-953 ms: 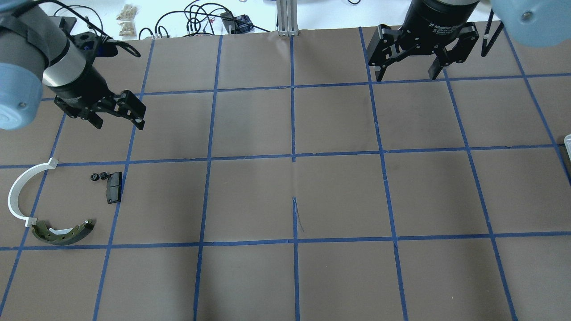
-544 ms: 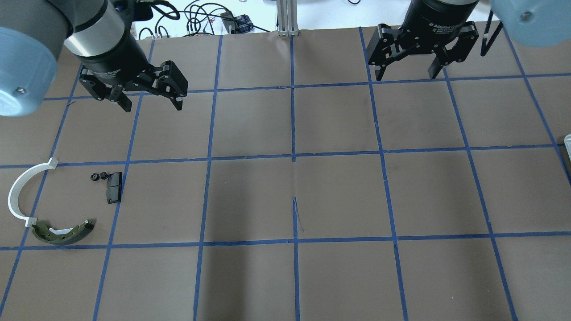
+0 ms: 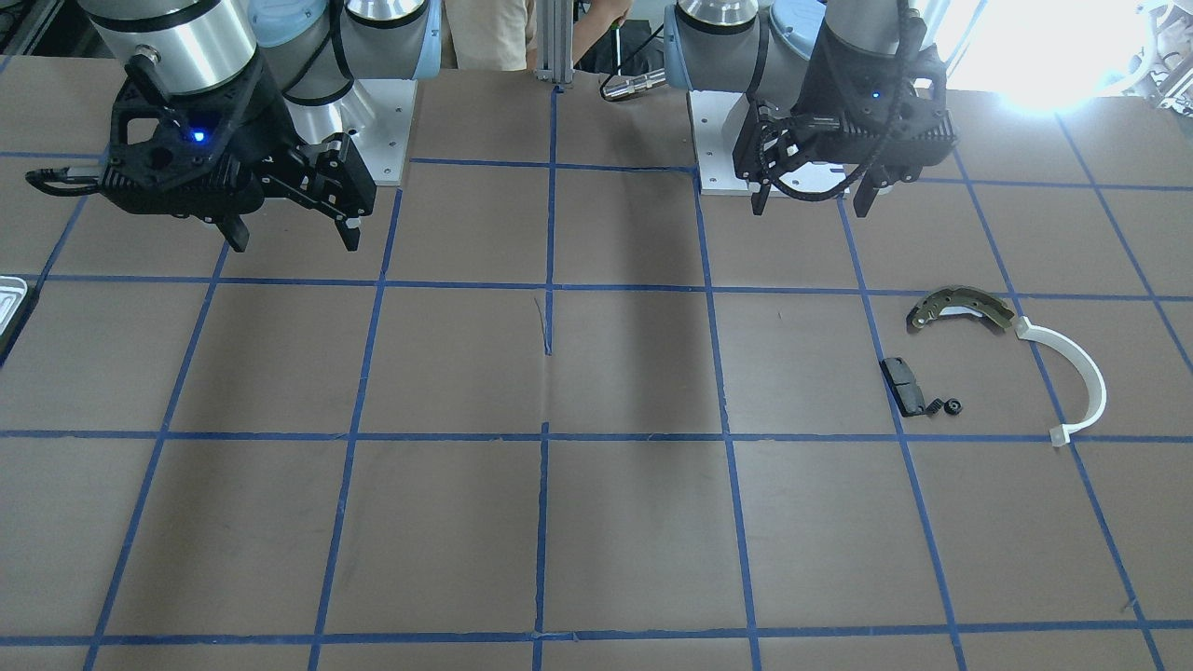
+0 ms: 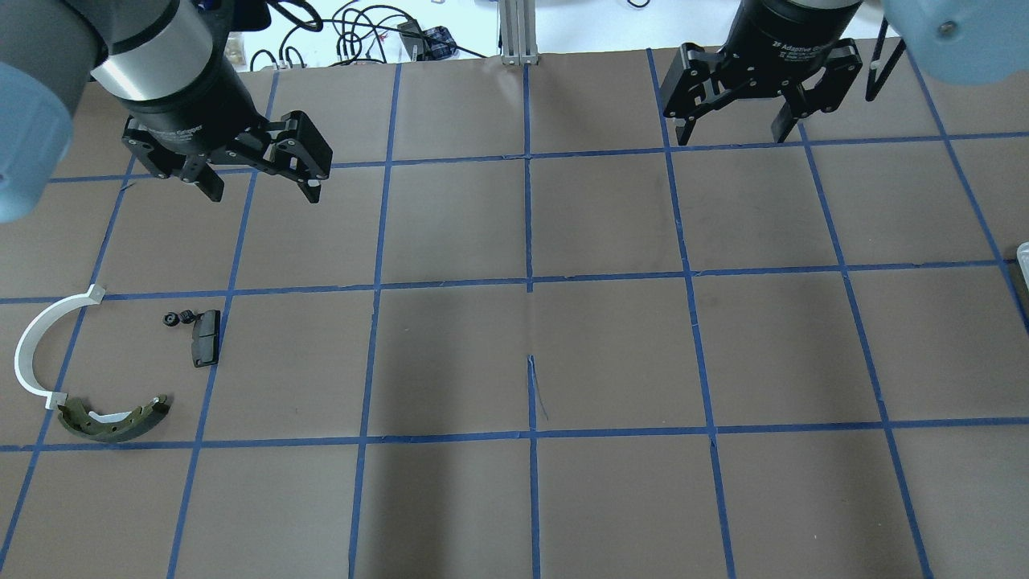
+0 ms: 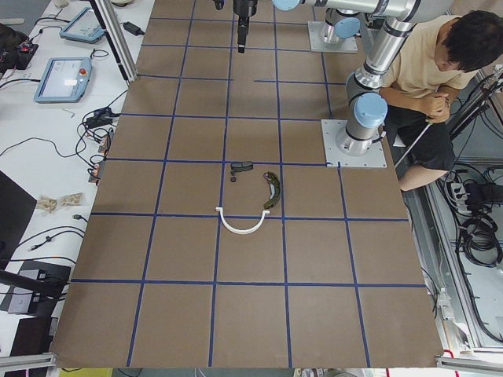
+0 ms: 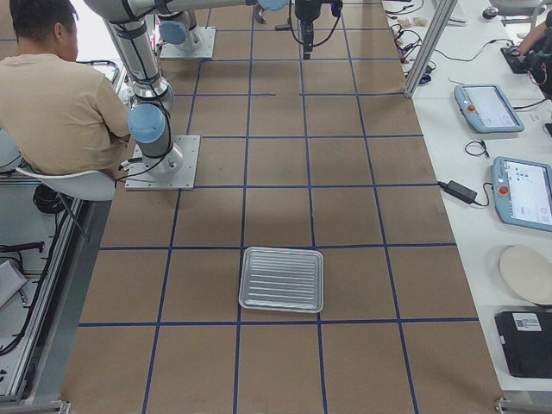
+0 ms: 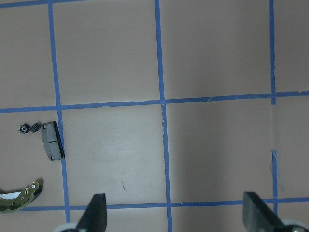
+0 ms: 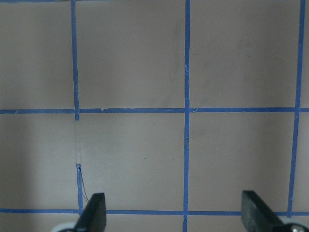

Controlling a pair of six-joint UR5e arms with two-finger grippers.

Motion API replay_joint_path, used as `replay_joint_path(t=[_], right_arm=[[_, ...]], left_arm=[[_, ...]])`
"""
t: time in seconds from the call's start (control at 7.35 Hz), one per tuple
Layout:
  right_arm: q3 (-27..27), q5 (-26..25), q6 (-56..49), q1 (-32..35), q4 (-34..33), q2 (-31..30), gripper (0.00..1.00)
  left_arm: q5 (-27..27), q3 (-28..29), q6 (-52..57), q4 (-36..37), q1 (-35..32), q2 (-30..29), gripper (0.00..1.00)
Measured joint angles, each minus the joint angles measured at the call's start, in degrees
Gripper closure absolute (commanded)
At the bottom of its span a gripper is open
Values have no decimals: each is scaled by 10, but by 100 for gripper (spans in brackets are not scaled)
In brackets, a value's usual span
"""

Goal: Place bearing gear from tray to pile

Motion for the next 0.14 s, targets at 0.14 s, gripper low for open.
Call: replay_joint_path(t=[0.14], right_arm=[[0, 0, 0, 0, 0, 0, 0]], left_arm=[[-7, 2, 1, -10, 6, 0, 0]])
